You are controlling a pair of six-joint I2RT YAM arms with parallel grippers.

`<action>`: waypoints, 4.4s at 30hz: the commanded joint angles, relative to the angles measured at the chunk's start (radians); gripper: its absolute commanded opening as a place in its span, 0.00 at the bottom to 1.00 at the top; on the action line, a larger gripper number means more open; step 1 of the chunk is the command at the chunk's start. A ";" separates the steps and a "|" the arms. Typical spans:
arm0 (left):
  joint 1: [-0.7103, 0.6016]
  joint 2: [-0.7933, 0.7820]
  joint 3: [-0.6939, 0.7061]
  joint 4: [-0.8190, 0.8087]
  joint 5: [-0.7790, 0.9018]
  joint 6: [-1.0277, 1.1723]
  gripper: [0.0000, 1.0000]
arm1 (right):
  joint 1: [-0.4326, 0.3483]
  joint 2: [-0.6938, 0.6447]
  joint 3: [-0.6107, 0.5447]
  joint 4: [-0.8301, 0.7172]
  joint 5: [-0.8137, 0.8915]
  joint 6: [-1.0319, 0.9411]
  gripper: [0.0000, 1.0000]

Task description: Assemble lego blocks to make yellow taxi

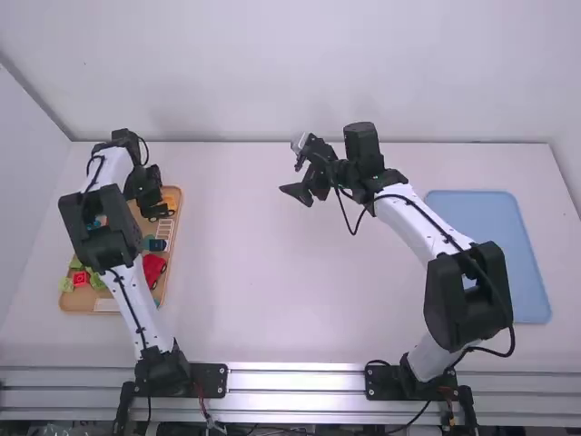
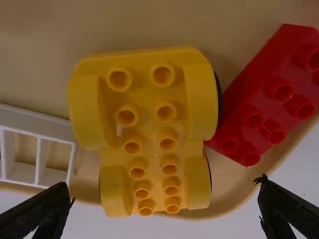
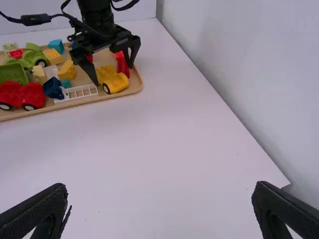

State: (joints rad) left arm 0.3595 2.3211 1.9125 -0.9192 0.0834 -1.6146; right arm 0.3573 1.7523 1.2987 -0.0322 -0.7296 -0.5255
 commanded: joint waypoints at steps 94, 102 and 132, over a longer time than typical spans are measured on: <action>-0.012 -0.006 -0.087 0.063 -0.148 0.032 0.82 | 0.016 0.028 0.029 -0.051 -0.003 -0.029 0.99; -0.013 -0.006 -0.087 0.062 -0.142 0.079 0.49 | 0.016 0.028 0.029 -0.051 -0.002 -0.029 0.99; -0.066 -0.008 0.304 -0.371 -0.152 1.038 0.07 | -0.011 0.028 0.030 -0.060 -0.006 -0.021 0.99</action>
State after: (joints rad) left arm 0.3557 2.3131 2.2002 -1.2667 0.0383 -0.6865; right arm 0.3458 1.7691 1.2999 -0.0906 -0.7269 -0.5484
